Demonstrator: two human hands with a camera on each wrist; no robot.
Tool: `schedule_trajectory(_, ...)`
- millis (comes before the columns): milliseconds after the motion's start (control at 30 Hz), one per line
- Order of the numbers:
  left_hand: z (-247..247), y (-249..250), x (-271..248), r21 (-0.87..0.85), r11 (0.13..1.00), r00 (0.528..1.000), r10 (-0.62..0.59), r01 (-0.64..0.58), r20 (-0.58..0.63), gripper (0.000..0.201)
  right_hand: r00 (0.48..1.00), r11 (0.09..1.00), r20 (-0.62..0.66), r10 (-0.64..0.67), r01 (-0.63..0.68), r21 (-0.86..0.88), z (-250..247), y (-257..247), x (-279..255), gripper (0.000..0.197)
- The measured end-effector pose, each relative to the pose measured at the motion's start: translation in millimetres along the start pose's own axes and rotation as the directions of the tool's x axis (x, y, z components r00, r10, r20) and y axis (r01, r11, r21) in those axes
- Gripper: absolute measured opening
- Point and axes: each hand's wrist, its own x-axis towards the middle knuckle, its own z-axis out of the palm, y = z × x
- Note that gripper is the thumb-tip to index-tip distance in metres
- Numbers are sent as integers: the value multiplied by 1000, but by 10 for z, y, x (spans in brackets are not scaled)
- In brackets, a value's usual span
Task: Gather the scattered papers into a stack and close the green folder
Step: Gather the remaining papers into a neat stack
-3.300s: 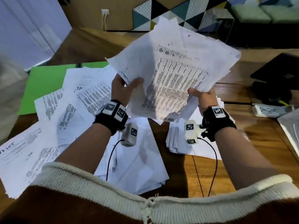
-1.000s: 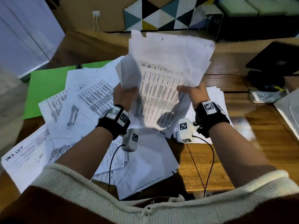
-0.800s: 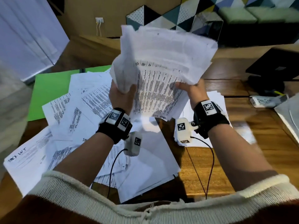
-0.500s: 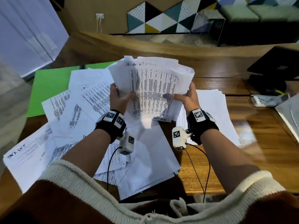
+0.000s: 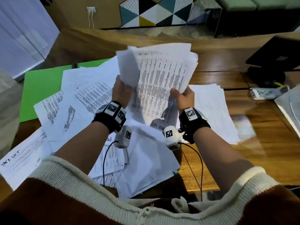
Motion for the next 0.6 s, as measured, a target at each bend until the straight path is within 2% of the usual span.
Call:
schedule_trajectory(67,204,110,38,227,970,995,73,-87,70,32,992,987,-124,-30,11,-158,-115,-34,162,14)
schedule_trajectory(133,421,186,58,276,955,991,76,-105,114,32,977,958,-213,-26,-37,-285,-259,-43,339,7)
schedule_trajectory(233,812,197,85,236,972,979,-34,-14,199,48,962,882,-267,55,-172,-438,-612,-17,575,29)
schedule_trajectory(333,1232,75,83,229,967,923,-189,114,336,57,952,792,-270,146,-276,-545,-1017,107,707,40)
schedule_trajectory(367,1368,4,78,222,963,896,-231,154,379,52,943,764,-285,173,-311,-565,-1148,182,762,41)
schedule_trajectory(433,1624,-128,65,207,956,846,-284,210,452,27,917,712,-322,237,-389,-585,-1375,305,830,42)
schedule_trajectory(500,1848,-254,60,265,940,828,-321,216,460,5,897,674,-332,293,-440,-594,-1520,420,904,46)
schedule_trajectory(567,2012,-314,46,306,926,838,-340,219,428,6,886,653,-324,333,-464,-598,-1609,521,1010,52)
schedule_trajectory(600,2067,-306,39,314,917,842,-362,246,399,19,885,647,-323,335,-465,-605,-1620,545,1049,52)
